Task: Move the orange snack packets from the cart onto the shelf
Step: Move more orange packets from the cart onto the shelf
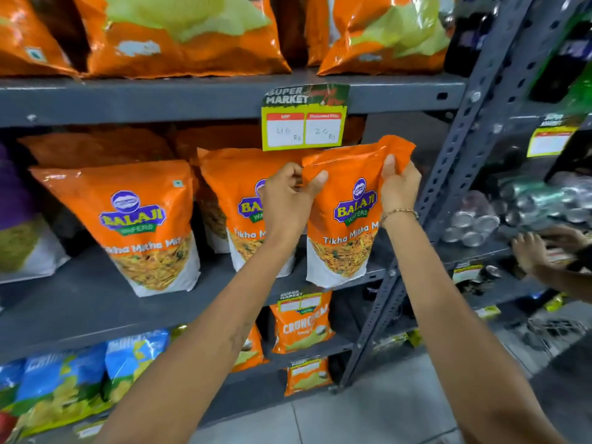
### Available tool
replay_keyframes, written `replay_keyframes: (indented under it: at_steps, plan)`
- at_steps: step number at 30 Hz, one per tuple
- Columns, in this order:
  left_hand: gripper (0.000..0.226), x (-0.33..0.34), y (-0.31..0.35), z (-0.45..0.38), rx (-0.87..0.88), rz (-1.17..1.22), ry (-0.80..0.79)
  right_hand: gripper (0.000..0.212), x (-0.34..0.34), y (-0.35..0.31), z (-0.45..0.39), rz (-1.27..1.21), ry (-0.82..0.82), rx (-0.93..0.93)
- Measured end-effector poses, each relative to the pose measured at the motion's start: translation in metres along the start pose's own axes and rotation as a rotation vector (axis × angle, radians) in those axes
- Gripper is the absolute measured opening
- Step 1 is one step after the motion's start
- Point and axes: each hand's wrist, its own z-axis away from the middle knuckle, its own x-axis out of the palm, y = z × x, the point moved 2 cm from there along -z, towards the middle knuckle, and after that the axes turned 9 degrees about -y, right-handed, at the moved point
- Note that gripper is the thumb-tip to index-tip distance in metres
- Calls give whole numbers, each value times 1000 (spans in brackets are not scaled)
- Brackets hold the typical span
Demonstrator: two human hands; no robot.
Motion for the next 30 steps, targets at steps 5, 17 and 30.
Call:
replay_keyframes:
  at_steps: [5,17,30]
  plan:
    - [28,20,-15,-29,20,-110,-34,25,5,17,-32,57,44,61]
    - [25,39,-34,-12,-16,-262,-24,42,-2,52,-30,-2,-115,55]
    - [30,-163,-115,116,-331,-214,750,24,101,78,166,22,-931,-139]
